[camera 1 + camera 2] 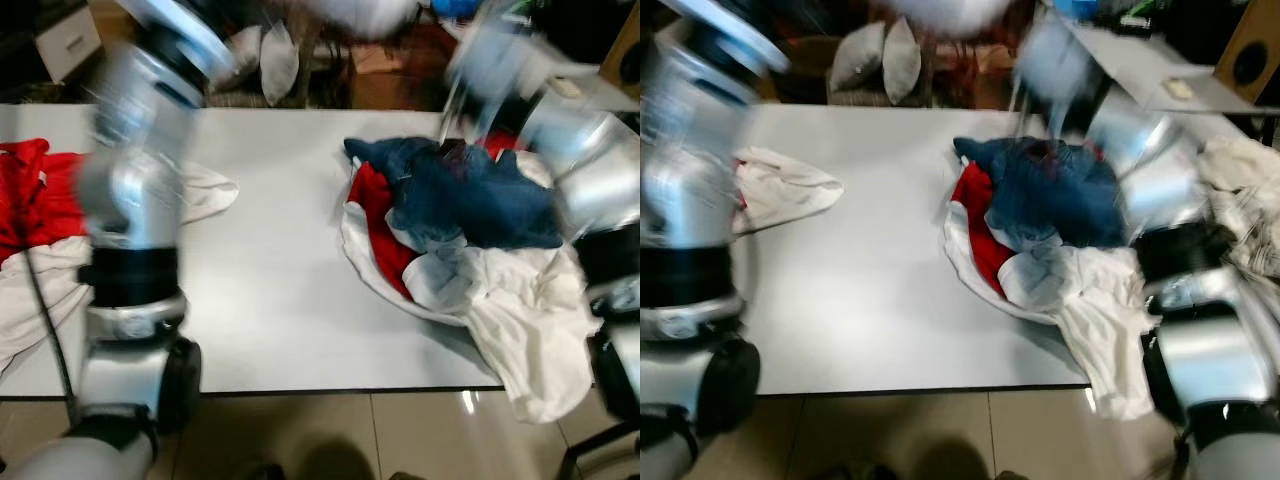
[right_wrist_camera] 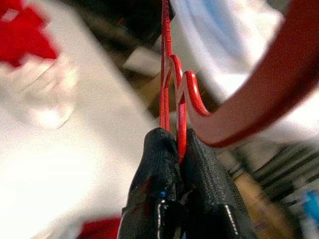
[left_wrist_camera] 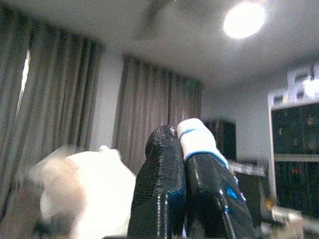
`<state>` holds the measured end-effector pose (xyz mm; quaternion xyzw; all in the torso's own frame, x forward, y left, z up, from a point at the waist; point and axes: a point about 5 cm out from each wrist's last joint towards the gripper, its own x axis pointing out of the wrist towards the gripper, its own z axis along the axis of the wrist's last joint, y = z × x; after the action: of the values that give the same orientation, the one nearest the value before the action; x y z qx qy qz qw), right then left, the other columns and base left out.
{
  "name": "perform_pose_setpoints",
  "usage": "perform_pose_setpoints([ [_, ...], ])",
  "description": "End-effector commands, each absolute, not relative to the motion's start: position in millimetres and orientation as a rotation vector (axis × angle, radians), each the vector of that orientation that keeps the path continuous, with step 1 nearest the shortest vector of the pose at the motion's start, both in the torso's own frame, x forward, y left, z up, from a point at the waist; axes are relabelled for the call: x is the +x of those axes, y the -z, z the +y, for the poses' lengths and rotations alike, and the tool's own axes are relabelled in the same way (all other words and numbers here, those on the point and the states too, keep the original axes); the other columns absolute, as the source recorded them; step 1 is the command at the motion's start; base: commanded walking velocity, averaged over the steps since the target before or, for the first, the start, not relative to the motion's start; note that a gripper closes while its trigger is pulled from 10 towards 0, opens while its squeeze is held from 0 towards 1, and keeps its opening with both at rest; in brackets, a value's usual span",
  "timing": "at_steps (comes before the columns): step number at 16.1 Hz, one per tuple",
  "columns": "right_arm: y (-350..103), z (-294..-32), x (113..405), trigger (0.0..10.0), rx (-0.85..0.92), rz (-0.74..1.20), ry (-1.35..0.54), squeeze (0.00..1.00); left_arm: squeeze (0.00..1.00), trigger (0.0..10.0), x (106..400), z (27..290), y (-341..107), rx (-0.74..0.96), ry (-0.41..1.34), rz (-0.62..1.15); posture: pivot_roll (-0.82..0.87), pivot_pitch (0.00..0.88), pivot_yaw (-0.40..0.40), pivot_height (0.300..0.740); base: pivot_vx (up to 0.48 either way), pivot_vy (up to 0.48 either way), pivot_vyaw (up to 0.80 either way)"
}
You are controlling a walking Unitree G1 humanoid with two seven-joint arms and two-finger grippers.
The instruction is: Hang hanger
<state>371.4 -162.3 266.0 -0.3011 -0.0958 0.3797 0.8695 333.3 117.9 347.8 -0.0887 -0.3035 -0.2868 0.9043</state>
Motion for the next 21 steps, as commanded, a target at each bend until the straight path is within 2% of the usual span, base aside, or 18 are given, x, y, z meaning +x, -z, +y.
perform_pose_setpoints([
  [1, -260, -163, 354, 10.0, -0.675, -0.194, -0.903, 0.0, 0.0, 10.0, 340, 101, -315, -0.105, 0.596, -0.475, -0.16, 0.0, 0.044, 0.74, 0.0, 0.0, 0.0],
  [4, -227, -181, 298, 10.0, -0.674, 0.002, -1.111, 0.0, 0.0, 10.0, 338, 68, -243, -0.009, 0.636, -0.217, -0.18, 0.0, 0.071, 0.74, 0.0, 0.0, 0.0],
  [6, -222, -191, 274, 10.0, -0.676, 0.091, -1.171, 0.0, 0.0, 10.0, 339, 60, -223, 0.039, 0.64, -0.153, -0.19, 0.0, 0.08, 0.74, 0.0, 0.0, 0.0],
  [8, -229, -209, 248, 10.0, -0.716, 0.183, -1.181, 0.0, 0.0, 10.0, 347, 67, -208, 0.199, 0.604, -0.116, -0.2, 0.0, 0.085, 0.74, 0.0, 0.0, 0.0],
  [10, -234, -216, 235, 10.0, -0.739, 0.243, -1.174, 0.0, 0.0, 10.0, 351, 73, -203, 0.231, 0.588, -0.092, -0.21, 0.0, 0.097, 0.74, 0.0, 0.0, 0.0],
  [11, -244, -228, 223, 10.0, -0.778, 0.321, -1.152, 0.0, 0.0, 10.0, 356, 83, -192, 0.293, 0.562, -0.053, -0.21, 0.0, 0.097, 0.74, 0.0, 0.0, 0.0],
  [12, -252, -234, 221, 10.0, -0.795, 0.342, -1.129, 0.0, 0.58, 10.0, 357, 86, -187, 0.289, 0.589, -0.023, -0.21, 0.0, 0.101, 0.74, 0.0, 0.0, 0.0],
  [13, -261, -242, 219, 10.0, -0.813, 0.349, -1.104, 0.0, 1.0, 10.0, 356, 89, -181, 0.282, 0.623, 0.009, -0.21, 0.0, 0.101, 0.74, 0.0, 0.0, 0.0],
  [17, -302, -258, 216, 10.0, -0.832, 0.264, -1.02, 0.0, 1.0, 10.0, 346, 102, -146, 0.461, 0.703, 0.164, -0.2, 0.0, 0.097, 0.74, 0.0, 0.0, 0.0],
  [19, -327, -264, 210, 10.0, -0.801, 0.19, -1.034, 0.0, 1.0, 10.0, 342, 108, -129, 0.472, 0.708, 0.214, -0.2, 0.0, 0.093, 0.74, 0.0, 0.0, 0.0],
  [21, -329, -269, 212, 10.0, -0.81, 0.197, -0.991, 0.0, 1.0, 10.0, 338, 106, -126, 0.457, 0.742, 0.223, -0.2, 0.0, 0.093, 0.74, 0.0, 0.0, 0.0],
])
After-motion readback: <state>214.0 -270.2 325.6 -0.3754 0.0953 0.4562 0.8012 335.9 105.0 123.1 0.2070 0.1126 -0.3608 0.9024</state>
